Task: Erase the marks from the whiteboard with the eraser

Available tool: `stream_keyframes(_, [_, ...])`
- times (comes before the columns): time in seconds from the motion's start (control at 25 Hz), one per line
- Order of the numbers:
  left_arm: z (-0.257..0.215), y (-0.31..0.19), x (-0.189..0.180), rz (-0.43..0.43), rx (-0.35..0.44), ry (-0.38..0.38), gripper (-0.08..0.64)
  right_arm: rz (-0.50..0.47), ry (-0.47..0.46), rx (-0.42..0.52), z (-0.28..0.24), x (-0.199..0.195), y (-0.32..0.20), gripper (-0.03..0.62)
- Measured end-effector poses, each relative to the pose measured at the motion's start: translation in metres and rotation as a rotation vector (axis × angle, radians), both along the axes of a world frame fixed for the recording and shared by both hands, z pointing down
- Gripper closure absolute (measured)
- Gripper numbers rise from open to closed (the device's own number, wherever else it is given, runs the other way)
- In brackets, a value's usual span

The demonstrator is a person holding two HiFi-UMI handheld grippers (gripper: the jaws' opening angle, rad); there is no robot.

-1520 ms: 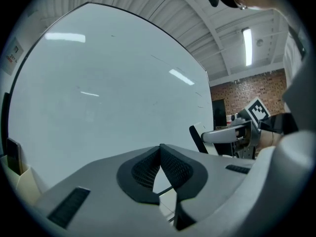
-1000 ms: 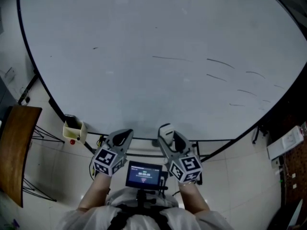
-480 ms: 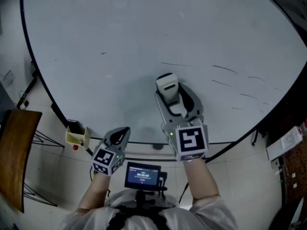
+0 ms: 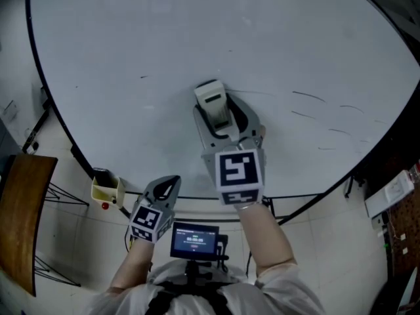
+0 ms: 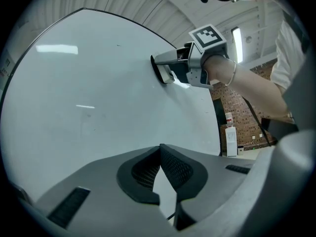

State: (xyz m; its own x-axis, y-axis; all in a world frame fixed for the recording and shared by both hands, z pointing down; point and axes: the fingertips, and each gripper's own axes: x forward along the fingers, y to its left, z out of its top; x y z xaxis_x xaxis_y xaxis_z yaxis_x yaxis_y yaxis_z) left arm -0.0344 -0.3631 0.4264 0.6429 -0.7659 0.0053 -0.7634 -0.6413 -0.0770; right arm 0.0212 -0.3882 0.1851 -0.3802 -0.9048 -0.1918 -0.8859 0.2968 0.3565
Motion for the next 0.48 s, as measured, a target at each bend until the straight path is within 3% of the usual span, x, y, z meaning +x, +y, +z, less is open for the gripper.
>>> stream_keyframes(0.16, [0.005, 0.000, 0.007, 0.016, -0.014, 0.013, 0.555, 0.011, -0.022, -0.020, -0.005, 0.022, -0.001, 0.324])
stream_keyframes(0.48, [0.011, 0.000, 0.016, 0.020, -0.030, 0.024, 0.555, 0.133, -0.109, -0.020, -0.006, 0.110, 0.000, 0.322])
